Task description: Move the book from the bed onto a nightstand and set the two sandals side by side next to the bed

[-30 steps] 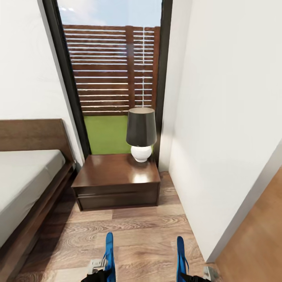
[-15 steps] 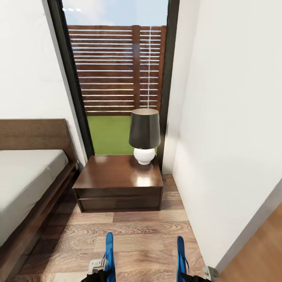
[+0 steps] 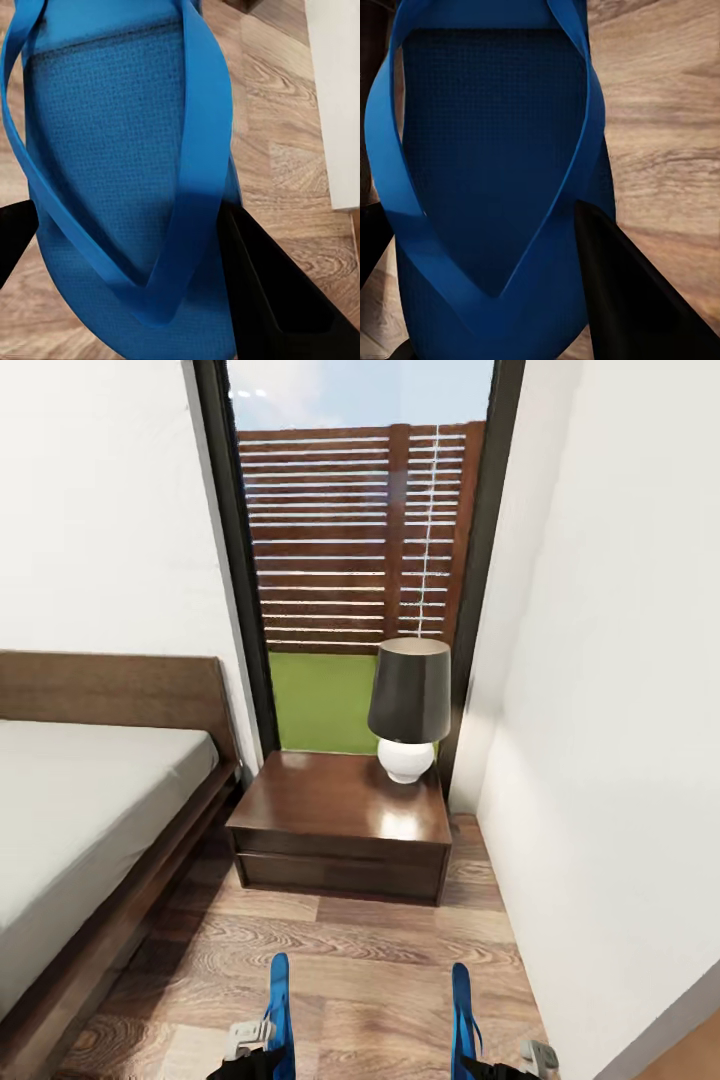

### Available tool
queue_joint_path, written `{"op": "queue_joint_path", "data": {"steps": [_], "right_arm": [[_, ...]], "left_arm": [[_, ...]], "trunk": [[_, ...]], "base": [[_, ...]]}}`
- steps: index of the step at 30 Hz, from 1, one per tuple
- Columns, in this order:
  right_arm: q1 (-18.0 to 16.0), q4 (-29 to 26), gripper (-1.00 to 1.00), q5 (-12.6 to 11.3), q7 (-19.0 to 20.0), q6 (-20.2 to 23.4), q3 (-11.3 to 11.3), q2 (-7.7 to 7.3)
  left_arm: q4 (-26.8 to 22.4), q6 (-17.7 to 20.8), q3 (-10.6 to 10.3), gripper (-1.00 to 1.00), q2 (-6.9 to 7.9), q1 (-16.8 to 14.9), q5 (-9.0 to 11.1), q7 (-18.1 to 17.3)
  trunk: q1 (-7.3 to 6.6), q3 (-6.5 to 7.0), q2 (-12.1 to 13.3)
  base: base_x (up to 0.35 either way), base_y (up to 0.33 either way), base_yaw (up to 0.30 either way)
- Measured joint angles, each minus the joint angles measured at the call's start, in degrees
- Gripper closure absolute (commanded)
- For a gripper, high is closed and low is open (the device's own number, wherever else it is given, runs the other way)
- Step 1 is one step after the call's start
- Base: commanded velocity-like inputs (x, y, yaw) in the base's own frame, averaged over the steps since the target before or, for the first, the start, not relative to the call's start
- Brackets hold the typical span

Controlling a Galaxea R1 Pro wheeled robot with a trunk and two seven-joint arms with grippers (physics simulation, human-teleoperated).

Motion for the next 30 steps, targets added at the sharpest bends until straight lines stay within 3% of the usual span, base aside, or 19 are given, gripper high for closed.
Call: {"op": "queue_joint_path", "data": {"steps": [30], "right_arm": [[0.00, 0.01, 1.00, 0.03, -0.09, 0.00, 0.05, 0.06]], "left_arm": [[0.00, 0.49, 0.09, 1.00, 0.04, 0.01, 0.11, -0.50]], "trunk": [[0.00, 0.00, 0.00]], "base": [[0.000, -0.002, 0.289]]}}
